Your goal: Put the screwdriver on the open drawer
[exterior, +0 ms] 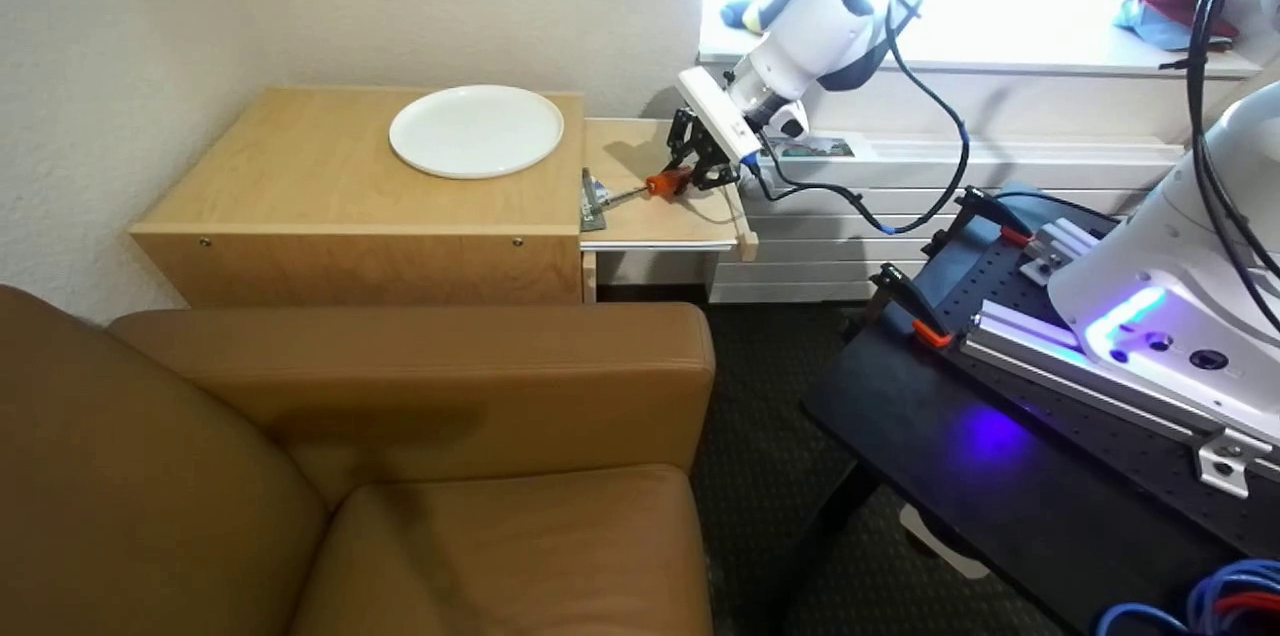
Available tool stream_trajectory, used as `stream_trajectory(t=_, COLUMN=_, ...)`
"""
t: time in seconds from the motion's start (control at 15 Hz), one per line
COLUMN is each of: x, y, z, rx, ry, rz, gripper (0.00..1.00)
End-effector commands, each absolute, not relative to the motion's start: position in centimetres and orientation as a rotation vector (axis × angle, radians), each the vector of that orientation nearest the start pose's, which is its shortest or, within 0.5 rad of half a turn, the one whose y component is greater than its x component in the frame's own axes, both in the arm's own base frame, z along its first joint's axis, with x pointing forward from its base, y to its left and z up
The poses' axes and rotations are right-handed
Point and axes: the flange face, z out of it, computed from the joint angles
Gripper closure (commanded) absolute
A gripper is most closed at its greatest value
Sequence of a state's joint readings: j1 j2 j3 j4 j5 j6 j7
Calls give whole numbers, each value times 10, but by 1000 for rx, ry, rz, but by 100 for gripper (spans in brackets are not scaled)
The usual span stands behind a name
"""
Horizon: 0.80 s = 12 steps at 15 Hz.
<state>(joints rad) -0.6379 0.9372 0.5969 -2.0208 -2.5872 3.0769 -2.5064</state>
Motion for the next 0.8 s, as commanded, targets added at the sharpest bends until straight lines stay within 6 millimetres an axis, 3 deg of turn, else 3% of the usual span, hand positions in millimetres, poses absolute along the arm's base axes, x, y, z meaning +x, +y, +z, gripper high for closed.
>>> stream_trajectory(t=0.0, x=472, y=62, z=66, rx=-1867, ry=1883, rz=-86, gripper=35)
stream_trajectory(t=0.33, x=461, y=59, z=98, rx=-1913, ry=1904, rz=-102, gripper=1)
stream_trajectory(t=0.6, x=444, y=58, z=156, rx=-1916, ry=1860, rz=-31, gripper=0)
stream_trajectory(t=0.67, x=459, y=63, z=123, rx=-1921, ry=1861, rz=-40, gripper=0)
stream_trajectory(t=0.73, x=457, y=62, z=138, rx=-1922, ry=1849, rz=-36, gripper=0)
